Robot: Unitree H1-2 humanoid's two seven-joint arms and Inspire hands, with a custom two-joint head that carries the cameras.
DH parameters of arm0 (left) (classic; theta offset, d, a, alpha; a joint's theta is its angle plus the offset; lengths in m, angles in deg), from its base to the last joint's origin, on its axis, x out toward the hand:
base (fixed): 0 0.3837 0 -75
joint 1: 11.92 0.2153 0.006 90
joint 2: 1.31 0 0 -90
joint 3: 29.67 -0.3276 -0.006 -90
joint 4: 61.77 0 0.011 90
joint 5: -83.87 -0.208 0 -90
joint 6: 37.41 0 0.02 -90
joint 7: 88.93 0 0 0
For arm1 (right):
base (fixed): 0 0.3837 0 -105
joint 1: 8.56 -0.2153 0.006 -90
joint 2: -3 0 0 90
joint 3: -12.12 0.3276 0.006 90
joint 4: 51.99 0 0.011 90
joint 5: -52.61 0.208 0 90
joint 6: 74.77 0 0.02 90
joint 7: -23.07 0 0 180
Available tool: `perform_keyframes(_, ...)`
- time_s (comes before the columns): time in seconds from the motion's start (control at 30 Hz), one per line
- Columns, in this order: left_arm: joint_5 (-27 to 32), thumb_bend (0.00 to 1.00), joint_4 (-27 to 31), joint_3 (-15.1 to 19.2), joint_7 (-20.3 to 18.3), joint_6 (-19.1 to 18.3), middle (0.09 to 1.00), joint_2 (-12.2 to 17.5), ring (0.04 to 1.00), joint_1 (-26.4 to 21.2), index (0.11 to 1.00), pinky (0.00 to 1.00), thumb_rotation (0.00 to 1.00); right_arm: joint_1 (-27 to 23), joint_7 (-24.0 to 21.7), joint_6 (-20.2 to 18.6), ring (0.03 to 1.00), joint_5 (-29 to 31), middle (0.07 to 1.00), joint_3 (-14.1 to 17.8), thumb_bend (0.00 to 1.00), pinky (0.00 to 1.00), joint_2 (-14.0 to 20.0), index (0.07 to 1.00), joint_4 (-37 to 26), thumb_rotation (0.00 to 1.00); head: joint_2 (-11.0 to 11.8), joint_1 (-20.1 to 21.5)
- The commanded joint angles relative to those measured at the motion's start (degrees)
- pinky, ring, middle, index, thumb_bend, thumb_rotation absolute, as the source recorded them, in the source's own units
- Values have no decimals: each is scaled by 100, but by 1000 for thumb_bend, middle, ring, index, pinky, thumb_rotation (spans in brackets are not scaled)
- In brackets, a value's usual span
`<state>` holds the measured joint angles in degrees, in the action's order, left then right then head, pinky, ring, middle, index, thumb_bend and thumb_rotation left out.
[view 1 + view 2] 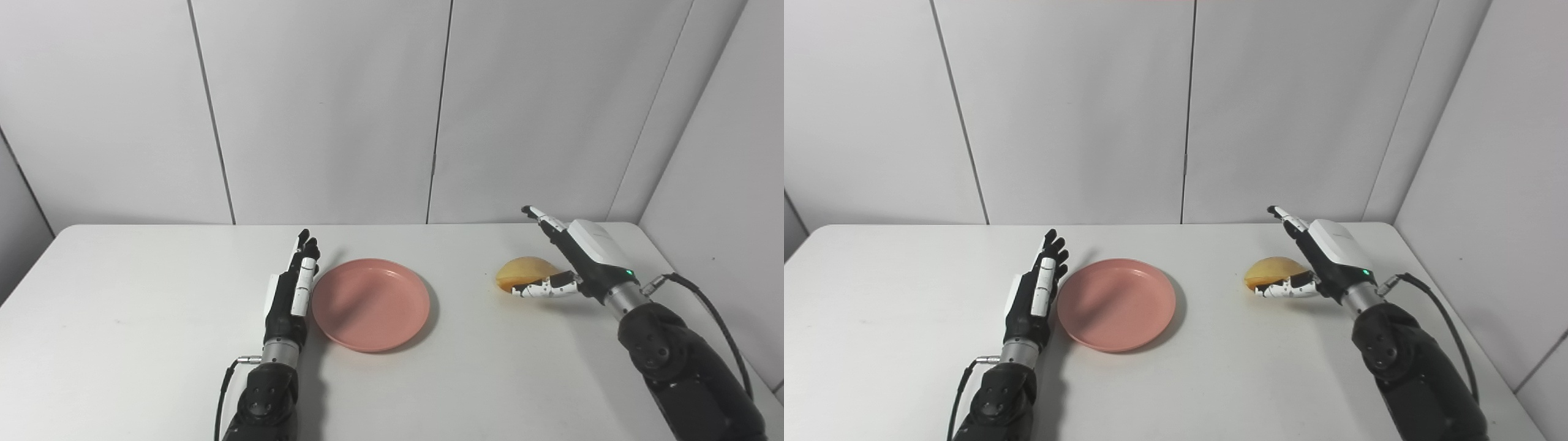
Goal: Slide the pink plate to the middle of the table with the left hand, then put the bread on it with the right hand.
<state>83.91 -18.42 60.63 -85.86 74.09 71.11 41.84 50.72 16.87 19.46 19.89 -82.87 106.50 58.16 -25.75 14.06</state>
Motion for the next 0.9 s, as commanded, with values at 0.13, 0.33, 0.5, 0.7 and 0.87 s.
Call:
perform_keyframes(0.13,-30,749,-105,-30,-50,102,982,52,968,255,980,973,1000,-452,32,-65,892,-55,909,-130,737,796,250,917,306,247,-27,-22)
perform_keyframes(0.33,-7,763,-87,-18,-44,131,974,33,967,281,966,982,1000,-609,116,-45,899,-106,913,-276,718,817,265,920,723,244,-36,-20)
perform_keyframes(0.5,-26,757,-60,-21,-15,138,968,5,965,305,954,976,1000,-712,261,48,889,-138,909,-383,708,797,255,913,1033,249,-37,-24)
perform_keyframes(0.7,-16,766,-4,-40,-73,90,975,30,969,327,964,977,1000,-807,330,-14,885,-230,900,-552,665,821,270,899,1279,200,-45,-43)
perform_keyframes(0.87,-29,757,12,-46,-79,99,974,36,969,330,966,970,1000,-859,523,227,831,-195,858,-644,605,746,259,850,1484,99,-53,-42)
